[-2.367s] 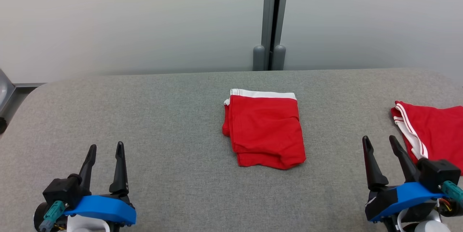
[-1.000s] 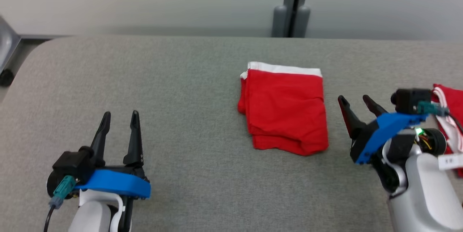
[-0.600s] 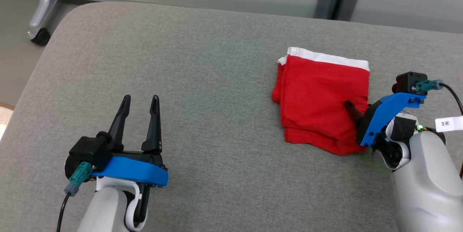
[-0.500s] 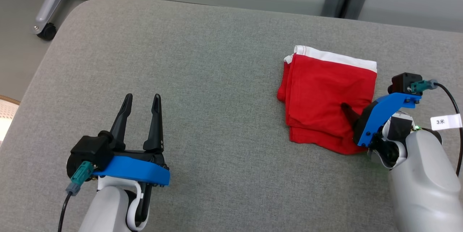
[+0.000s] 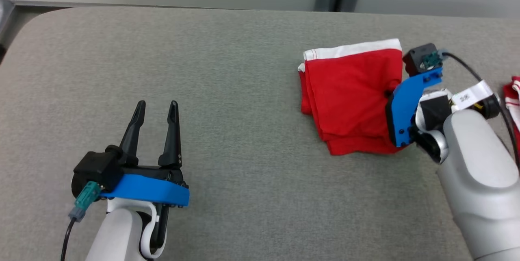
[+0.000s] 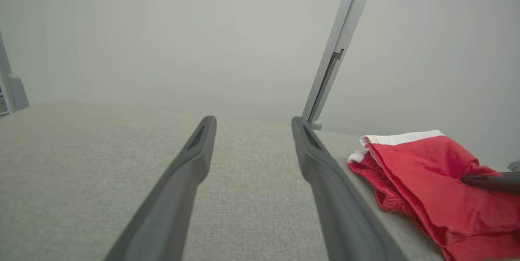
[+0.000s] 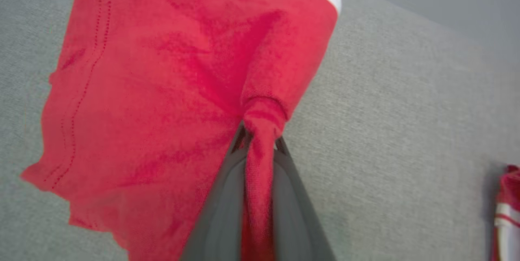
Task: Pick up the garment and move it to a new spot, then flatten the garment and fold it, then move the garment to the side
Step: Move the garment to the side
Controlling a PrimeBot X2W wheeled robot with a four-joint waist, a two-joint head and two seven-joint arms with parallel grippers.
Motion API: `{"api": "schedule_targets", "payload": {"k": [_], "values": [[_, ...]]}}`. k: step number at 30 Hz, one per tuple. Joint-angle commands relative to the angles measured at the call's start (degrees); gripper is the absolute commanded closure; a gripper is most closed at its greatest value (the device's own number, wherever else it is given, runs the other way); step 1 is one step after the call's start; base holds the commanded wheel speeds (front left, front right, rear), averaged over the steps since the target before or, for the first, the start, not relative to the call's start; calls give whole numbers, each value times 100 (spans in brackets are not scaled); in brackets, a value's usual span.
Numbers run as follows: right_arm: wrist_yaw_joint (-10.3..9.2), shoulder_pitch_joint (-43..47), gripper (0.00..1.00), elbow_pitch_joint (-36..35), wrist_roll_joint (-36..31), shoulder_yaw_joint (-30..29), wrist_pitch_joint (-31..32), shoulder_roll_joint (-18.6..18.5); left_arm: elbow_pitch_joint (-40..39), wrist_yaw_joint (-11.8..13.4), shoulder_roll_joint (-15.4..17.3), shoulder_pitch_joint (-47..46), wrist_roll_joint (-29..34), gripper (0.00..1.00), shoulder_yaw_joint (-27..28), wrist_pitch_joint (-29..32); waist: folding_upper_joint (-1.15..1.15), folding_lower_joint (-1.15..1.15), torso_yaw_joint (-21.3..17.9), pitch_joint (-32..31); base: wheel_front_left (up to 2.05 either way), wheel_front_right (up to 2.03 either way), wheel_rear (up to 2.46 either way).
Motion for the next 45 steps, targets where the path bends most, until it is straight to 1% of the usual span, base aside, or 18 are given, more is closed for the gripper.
{"api": "schedule_targets", "payload": {"k": [1,3,7,11,15,20,23,25,31,34,35,36,37,41,45], "values": [[0,-104,100,-218,168,187,144,-201,-58,-13,5,33,-10,0,20,-24,0,0,-241,-105,0,0,0],[0,-189,100,-594,386,561,411,-555,-116,-13,8,26,30,0,33,-23,0,0,-473,-84,0,0,0],[0,-301,100,-1260,808,1128,921,-1242,-195,-13,43,-33,97,0,-7,-24,0,0,-920,7,0,0,0],[-1,-432,100,-1774,1118,1424,1185,-1931,-274,-13,101,-153,124,0,-9,-25,0,0,-1321,199,0,0,0],[-1,-519,100,-1998,1237,1585,1122,-2447,-307,-13,209,-268,144,0,-57,-23,0,0,-1642,425,0,0,0],[-1,-610,100,-1953,1177,1574,773,-2852,-341,-13,376,-439,155,0,-160,-23,0,0,-1911,731,0,0,0],[-1,-620,100,-1719,1124,1473,442,-2985,-342,-13,497,-560,151,0,-230,-22,0,0,-1981,909,0,0,0],[-1,-654,100,-1457,1086,1319,159,-2988,-345,-13,576,-628,149,0,-290,-15,0,0,-1988,1016,0,0,0],[-1,-550,100,-726,647,554,-666,-2732,-474,-8,827,-782,183,0,-315,124,0,0,-1935,1304,0,0,0],[-1,-458,100,-359,368,130,-901,-2529,-571,37,908,-745,187,0,-284,184,0,0,-1918,1380,0,0,0],[-1,-451,97,-260,277,-49,-977,-2438,-612,49,935,-708,183,0,-276,208,0,0,-1925,1395,0,0,0],[-1,-431,57,-151,164,-222,-1035,-2360,-648,70,961,-672,179,0,-273,232,0,0,-1930,1406,0,0,0],[-1,-399,0,-52,50,-364,-1064,-2286,-674,85,982,-650,178,0,-273,260,0,0,-1931,1410,0,0,0],[-1,-387,0,100,-399,-781,-1400,-1957,-754,109,992,-600,157,0,-285,296,0,0,-1921,1362,0,0,0],[-1,-353,0,139,-432,-1186,-1764,-1599,-650,112,937,-541,104,0,-311,236,0,0,-1902,1193,0,0,0]]}}
